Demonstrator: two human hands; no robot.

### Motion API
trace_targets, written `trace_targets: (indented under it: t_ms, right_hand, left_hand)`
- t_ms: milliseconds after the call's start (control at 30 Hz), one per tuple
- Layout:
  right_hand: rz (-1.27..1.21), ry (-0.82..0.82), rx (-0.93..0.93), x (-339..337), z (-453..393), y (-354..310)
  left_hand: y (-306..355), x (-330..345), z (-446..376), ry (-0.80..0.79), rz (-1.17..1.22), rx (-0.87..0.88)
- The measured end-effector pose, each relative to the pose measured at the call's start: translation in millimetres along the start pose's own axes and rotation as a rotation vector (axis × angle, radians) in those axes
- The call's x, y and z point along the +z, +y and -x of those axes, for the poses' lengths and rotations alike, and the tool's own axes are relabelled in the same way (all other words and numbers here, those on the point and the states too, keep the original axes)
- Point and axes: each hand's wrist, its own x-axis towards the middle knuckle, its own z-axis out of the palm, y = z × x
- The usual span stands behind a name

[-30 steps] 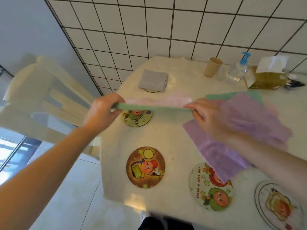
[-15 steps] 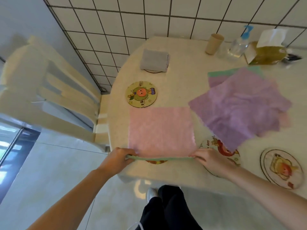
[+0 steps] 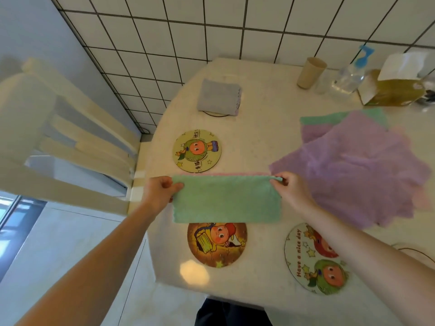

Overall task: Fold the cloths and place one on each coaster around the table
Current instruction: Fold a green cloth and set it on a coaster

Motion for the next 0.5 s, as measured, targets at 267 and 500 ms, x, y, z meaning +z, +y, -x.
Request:
trace_targets:
  t_ms: [267, 500]
  right_hand:
    - [0.074, -0.139, 0.192, 29.7, -98.6, 16.0]
    - [0.126, -0.134, 0.185, 30.9, -101.6, 21.0]
  left_hand:
    - [5.6, 34.5, -78.4, 0.103, -0.247, -0.134]
    - [9.5, 38.1, -79.3, 0.107, -0.366, -0.091]
